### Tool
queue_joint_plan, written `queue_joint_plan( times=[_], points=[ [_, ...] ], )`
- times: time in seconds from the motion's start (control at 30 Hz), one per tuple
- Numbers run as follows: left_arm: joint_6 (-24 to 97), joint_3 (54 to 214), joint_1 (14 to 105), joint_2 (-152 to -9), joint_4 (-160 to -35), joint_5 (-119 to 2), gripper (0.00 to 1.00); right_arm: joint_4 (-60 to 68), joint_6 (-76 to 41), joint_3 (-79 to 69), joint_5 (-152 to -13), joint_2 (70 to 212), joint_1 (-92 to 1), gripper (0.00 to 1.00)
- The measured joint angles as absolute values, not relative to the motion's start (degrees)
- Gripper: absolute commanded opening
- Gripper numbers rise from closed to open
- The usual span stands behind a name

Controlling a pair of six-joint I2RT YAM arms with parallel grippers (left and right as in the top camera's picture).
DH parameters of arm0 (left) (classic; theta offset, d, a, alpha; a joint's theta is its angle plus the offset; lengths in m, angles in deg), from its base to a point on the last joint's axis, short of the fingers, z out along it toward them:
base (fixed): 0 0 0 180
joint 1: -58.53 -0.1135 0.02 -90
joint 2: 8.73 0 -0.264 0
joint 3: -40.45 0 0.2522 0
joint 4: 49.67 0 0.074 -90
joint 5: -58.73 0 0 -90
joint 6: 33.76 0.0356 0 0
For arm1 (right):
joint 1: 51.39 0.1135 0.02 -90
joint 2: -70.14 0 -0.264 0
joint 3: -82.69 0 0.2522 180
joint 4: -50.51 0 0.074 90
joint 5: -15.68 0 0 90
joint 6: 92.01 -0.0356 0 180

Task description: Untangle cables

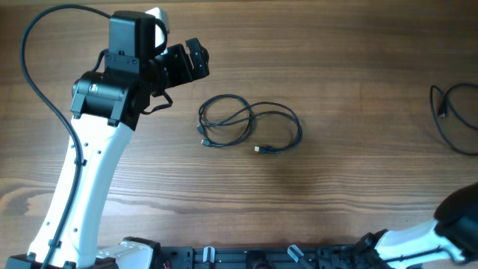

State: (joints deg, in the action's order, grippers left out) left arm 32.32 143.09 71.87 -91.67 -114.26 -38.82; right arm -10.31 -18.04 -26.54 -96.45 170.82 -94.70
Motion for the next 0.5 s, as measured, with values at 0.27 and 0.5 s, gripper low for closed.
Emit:
queue_joint_plan(
  times=[0.27, 0.5],
  points=[
    [32.3, 143.1, 71.9, -91.7, -114.2, -38.8, 1.0, -23.8, -8.8, -27.2, -104.4, 165.4, -79.6, 1.0],
    [32.3, 143.1, 71.9, -91.8, -116.0, -38.8, 1.0, -25.0, -6.4, -27.2, -105.2, 165.4, -67.4, 1.0]
  ],
)
